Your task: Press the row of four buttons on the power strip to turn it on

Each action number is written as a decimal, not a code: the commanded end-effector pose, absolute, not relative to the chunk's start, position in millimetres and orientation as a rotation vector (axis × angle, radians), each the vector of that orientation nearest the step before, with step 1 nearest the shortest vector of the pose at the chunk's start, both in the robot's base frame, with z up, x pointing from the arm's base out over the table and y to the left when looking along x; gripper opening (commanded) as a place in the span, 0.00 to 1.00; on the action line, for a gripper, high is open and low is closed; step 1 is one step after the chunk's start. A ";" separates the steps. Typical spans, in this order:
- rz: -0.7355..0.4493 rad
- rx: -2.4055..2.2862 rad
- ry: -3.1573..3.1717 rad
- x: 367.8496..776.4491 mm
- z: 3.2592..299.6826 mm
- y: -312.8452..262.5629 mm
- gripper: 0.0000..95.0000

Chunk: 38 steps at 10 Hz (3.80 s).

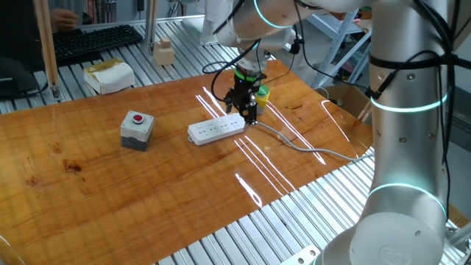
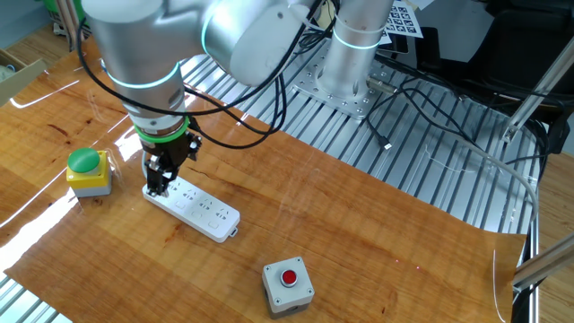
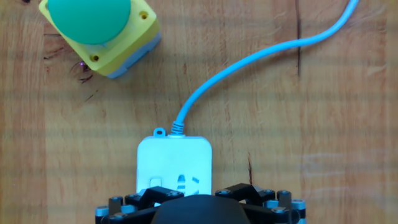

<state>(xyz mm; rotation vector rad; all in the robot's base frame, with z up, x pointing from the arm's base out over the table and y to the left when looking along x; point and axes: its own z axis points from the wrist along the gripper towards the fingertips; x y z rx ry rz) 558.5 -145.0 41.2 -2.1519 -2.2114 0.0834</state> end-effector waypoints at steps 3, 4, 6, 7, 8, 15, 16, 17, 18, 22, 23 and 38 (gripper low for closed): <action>0.060 -2.168 -2.193 558.7 40.2 -142.7 1.00; 0.056 -2.170 -2.190 558.7 39.8 -141.3 1.00; 0.055 -2.178 -2.183 559.2 37.2 -136.2 1.00; 0.055 -2.184 -2.179 559.0 35.6 -131.6 1.00; 0.055 -2.188 -2.175 558.7 35.0 -129.1 1.00; 0.045 -2.196 -2.164 554.5 30.8 -119.3 1.00; 0.043 -2.193 -2.167 553.6 30.3 -118.4 1.00; 0.044 -2.194 -2.167 553.2 29.7 -117.9 1.00; 0.042 -2.195 -2.166 552.4 29.0 -116.9 1.00; 0.041 -2.199 -2.163 552.1 27.1 -114.3 1.00; 0.039 -2.200 -2.163 552.3 26.4 -113.9 1.00; 0.002 -2.207 -2.183 552.6 8.6 -107.2 1.00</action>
